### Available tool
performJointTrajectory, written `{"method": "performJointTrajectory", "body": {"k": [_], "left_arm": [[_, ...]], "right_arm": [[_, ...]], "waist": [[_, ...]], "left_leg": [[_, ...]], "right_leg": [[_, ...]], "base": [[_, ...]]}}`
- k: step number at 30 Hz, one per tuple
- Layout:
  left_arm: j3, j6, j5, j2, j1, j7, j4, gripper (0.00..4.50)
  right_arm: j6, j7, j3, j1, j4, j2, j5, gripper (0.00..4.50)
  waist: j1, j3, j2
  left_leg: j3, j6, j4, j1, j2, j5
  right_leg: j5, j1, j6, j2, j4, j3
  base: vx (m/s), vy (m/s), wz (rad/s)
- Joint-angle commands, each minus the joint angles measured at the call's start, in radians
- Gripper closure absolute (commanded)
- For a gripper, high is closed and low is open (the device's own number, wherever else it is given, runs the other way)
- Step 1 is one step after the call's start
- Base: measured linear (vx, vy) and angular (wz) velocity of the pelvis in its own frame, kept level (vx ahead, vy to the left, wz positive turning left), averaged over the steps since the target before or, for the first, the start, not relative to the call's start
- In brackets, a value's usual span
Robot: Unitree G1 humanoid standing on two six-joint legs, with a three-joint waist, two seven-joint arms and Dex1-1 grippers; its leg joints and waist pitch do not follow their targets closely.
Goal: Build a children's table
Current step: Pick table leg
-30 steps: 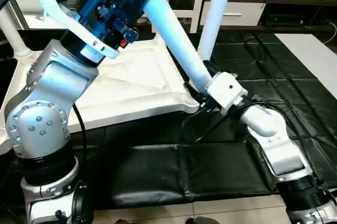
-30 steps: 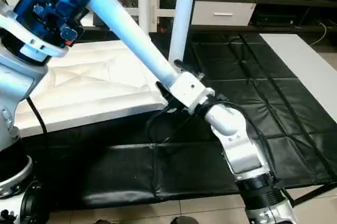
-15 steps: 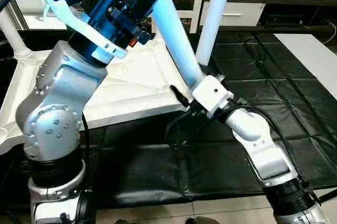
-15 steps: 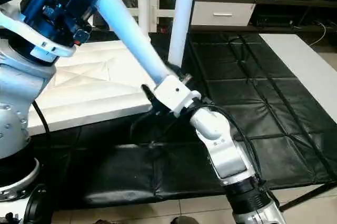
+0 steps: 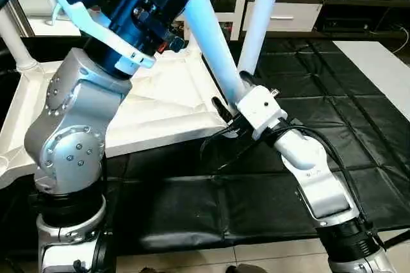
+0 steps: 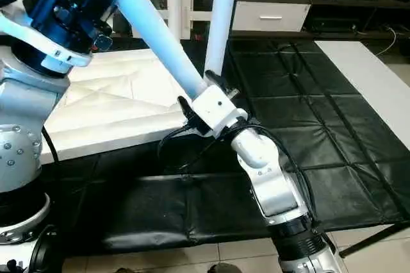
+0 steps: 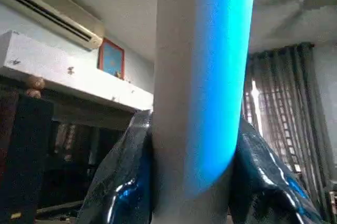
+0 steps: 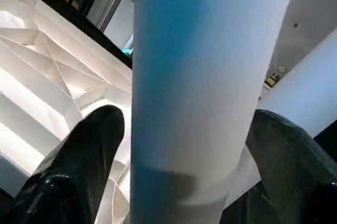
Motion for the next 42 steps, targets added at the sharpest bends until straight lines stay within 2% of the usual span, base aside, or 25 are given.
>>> {"method": "performJointTrajectory", "body": {"k": [1,4,10,13,15,23,24,35,39,41,42], "left_arm": [[-0.008,-0.021,0.016,0.007,0.005,-0.005,0.001,3.01],[-0.013,-0.032,0.022,0.006,0.008,-0.006,0.003,3.02],[-0.015,-0.046,0.034,0.003,0.006,-0.012,0.011,3.02],[-0.02,-0.056,0.045,0.005,0.006,-0.015,0.016,3.02],[-0.023,-0.06,0.045,0.005,0.006,-0.016,0.018,3.02],[-0.025,-0.063,0.037,0.002,0.004,-0.021,0.017,3.02],[-0.026,-0.064,0.036,0.003,0.004,-0.022,0.017,3.02],[-0.043,-0.021,-0.025,0.011,0.015,-0.056,-0.011,3.02],[-0.045,0.018,-0.081,0.016,0.02,-0.06,-0.038,3.02],[-0.049,0.052,-0.117,0.028,0.023,-0.062,-0.055,3.02],[-0.054,0.056,-0.089,0.033,0.025,-0.042,-0.054,3.02]], "right_arm": [[0.01,0.01,0.0,0.008,-0.027,-0.004,-0.002,0.55],[0.008,0.011,0.002,0.007,-0.026,-0.003,-0.001,0.55],[0.01,0.019,0.002,0.009,-0.033,0.0,0.012,1.23],[0.01,0.02,0.003,0.01,-0.034,0.001,0.013,1.36],[0.01,0.021,0.004,0.011,-0.035,0.001,0.014,1.67],[0.02,0.024,0.0,0.013,-0.034,0.006,0.013,2.33],[0.02,0.024,-0.001,0.013,-0.033,0.006,0.013,2.52],[0.033,0.023,-0.011,0.011,-0.023,0.008,0.017,2.62],[0.038,0.023,-0.013,0.011,-0.022,0.008,0.023,2.63],[0.039,0.023,-0.013,0.012,-0.023,0.007,0.027,2.63],[0.039,0.023,-0.013,0.012,-0.023,0.006,0.028,2.63]], "waist": [[-0.006,-0.075,0.011],[-0.005,-0.076,0.011],[-0.005,-0.075,0.014],[-0.006,-0.075,0.014],[-0.006,-0.075,0.013],[-0.005,-0.074,0.013],[-0.005,-0.075,0.013],[-0.005,-0.074,0.014],[-0.005,-0.074,0.016],[-0.005,-0.074,0.015],[-0.006,-0.075,0.016]], "left_leg": [[-0.027,-0.056,-0.088,0.025,0.041,-0.342],[-0.027,-0.055,-0.088,0.026,0.042,-0.337],[-0.028,-0.057,-0.089,0.026,0.041,-0.35],[-0.029,-0.058,-0.089,0.027,0.041,-0.357],[-0.029,-0.059,-0.089,0.027,0.041,-0.358],[-0.029,-0.058,-0.089,0.026,0.041,-0.361],[-0.029,-0.058,-0.089,0.027,0.041,-0.361],[-0.028,-0.06,-0.089,0.028,0.04,-0.361],[-0.027,-0.064,-0.089,0.031,0.04,-0.371],[-0.029,-0.065,-0.09,0.028,0.041,-0.365],[-0.029,-0.066,-0.09,0.029,0.041,-0.364]], "right_leg": [[-0.335,0.035,-0.116,-0.036,-0.068,0.032],[-0.336,0.035,-0.115,-0.037,-0.068,0.033],[-0.349,0.035,-0.113,-0.036,-0.069,0.032],[-0.357,0.034,-0.109,-0.036,-0.071,0.031],[-0.356,0.034,-0.109,-0.036,-0.07,0.031],[-0.363,0.033,-0.109,-0.036,-0.071,0.031],[-0.359,0.033,-0.111,-0.036,-0.07,0.031],[-0.349,0.034,-0.12,-0.035,-0.068,0.031],[-0.356,0.031,-0.118,-0.034,-0.069,0.031],[-0.35,0.034,-0.119,-0.034,-0.067,0.031],[-0.345,0.034,-0.118,-0.034,-0.066,0.031]], "base": [[0.0,0.0,0.0],[0.0,0.0,0.0],[0.0,0.0,0.0],[0.0,0.0,0.0],[0.0,0.0,0.0],[0.0,0.0,0.0],[0.0,0.0,0.0],[0.0,0.0,0.0],[0.0,0.0,0.0],[0.0,0.0,0.0],[0.0,0.0,0.0]]}}
